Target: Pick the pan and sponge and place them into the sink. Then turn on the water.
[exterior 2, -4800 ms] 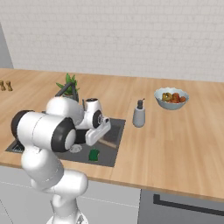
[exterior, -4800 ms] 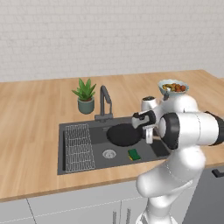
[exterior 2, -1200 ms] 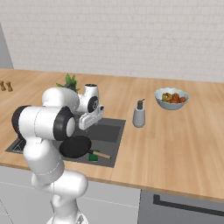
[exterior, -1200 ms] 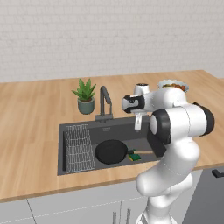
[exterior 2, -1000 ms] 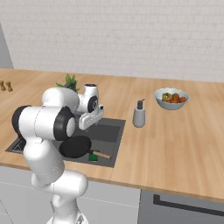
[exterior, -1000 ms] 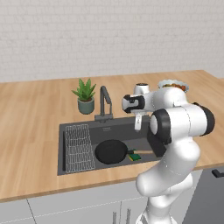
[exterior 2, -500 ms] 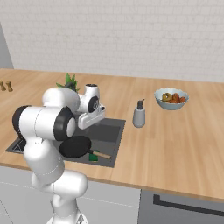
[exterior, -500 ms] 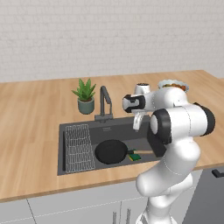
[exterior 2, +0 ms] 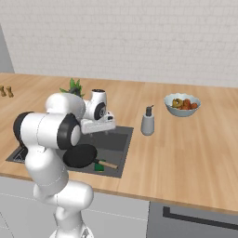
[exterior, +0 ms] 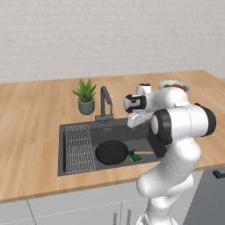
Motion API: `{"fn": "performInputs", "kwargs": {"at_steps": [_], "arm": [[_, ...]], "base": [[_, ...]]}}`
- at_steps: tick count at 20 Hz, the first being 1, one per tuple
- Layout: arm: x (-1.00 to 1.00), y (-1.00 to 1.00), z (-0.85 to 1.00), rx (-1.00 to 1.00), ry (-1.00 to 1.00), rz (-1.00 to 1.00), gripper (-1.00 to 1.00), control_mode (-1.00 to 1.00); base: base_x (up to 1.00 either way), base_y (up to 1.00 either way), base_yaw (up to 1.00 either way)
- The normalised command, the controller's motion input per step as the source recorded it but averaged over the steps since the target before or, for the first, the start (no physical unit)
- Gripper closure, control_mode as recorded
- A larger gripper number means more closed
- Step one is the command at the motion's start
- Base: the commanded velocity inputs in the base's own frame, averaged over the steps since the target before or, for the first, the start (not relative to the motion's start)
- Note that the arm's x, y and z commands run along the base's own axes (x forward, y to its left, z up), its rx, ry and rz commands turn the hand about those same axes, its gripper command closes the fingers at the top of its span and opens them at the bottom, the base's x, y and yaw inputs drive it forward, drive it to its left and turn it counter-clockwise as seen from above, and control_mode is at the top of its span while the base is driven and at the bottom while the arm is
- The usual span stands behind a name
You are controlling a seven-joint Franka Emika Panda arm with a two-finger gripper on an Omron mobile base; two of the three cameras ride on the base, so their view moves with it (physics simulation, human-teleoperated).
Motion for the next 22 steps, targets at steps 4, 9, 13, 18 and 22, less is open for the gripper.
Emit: {"fn": "performInputs", "kwargs": {"at_steps": [4, 9, 13, 18, 22], "arm": [[0.08, 0.0, 0.0, 0.0, 0.05, -0.54, -1.0, -1.0], [0.07, 0.0, 0.0, 0.0, 0.07, -0.52, -1.0, -1.0], [0.0, 0.0, 0.0, 0.0, 0.05, -0.48, -1.0, -1.0], [0.0, 0.0, 0.0, 0.0, 0.03, -0.26, -1.0, -1.0], [0.0, 0.0, 0.0, 0.0, 0.0, 0.0, -1.0, -1.0]], "base": [[0.0, 0.0, 0.0], [0.0, 0.0, 0.0], [0.0, 0.0, 0.0], [0.0, 0.0, 0.0], [0.0, 0.0, 0.0]]}}
